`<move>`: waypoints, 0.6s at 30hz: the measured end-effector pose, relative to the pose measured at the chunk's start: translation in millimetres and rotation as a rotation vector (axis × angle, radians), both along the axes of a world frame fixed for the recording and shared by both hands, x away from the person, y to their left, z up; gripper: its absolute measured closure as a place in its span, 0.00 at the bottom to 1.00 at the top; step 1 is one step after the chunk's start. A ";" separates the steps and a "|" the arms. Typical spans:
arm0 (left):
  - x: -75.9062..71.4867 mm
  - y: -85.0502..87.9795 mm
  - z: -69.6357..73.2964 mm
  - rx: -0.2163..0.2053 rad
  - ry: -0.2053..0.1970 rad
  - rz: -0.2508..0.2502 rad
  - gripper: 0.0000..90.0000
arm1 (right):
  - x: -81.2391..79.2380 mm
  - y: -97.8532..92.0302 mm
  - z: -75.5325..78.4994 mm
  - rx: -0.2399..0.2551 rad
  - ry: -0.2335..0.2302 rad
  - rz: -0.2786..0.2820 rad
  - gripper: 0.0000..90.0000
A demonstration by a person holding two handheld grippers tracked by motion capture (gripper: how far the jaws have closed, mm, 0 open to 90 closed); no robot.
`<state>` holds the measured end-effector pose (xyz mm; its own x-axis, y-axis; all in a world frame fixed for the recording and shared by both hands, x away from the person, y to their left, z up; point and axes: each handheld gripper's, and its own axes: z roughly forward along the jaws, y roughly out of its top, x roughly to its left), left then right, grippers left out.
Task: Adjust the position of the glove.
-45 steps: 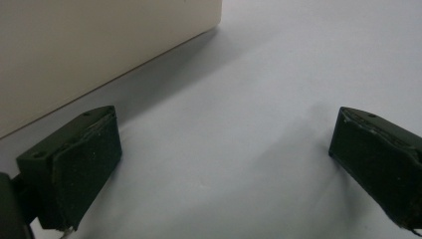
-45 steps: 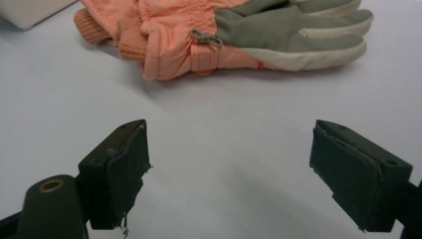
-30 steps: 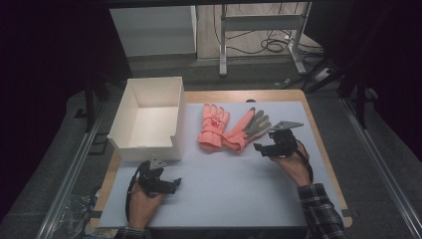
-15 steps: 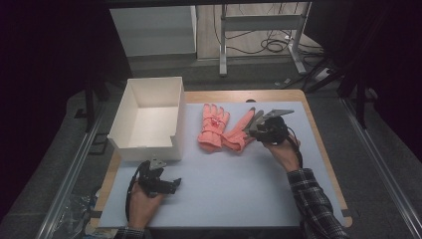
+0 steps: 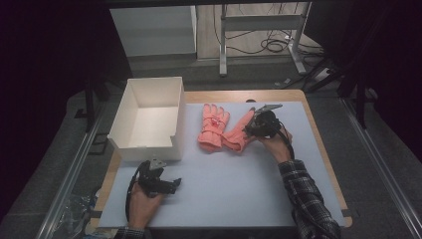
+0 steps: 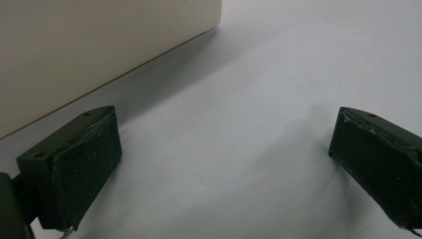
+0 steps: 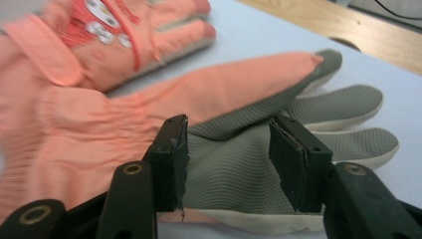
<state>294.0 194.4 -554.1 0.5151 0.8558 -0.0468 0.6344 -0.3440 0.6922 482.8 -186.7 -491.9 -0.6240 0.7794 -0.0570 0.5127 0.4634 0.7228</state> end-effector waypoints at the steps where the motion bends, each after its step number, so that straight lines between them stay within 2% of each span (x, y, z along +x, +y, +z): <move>1: 0.0 0.0 0.0 0.000 0.000 0.000 0.00 | 1.2 0.3 -2.2 -0.011 0.003 -0.002 0.54; 5: 0.0 0.0 0.0 0.001 0.000 0.000 0.00 | 5.3 1.6 -12.9 -0.009 0.034 -0.013 0.57; 7: 0.0 0.0 0.0 0.000 0.000 0.000 0.00 | 5.5 3.0 -17.0 -0.008 0.044 -0.020 0.63; 9: 0.0 0.0 0.0 0.001 0.000 0.000 0.00 | 5.1 2.8 -18.9 0.000 0.052 -0.030 0.75; 13: 0.0 0.0 0.0 0.000 0.000 0.000 0.00 | 3.1 1.4 -21.7 0.013 0.056 -0.035 0.90; 18: 0.0 0.0 0.0 0.001 0.000 0.000 0.00 | 0.8 2.6 -19.2 -0.005 0.035 -0.031 0.97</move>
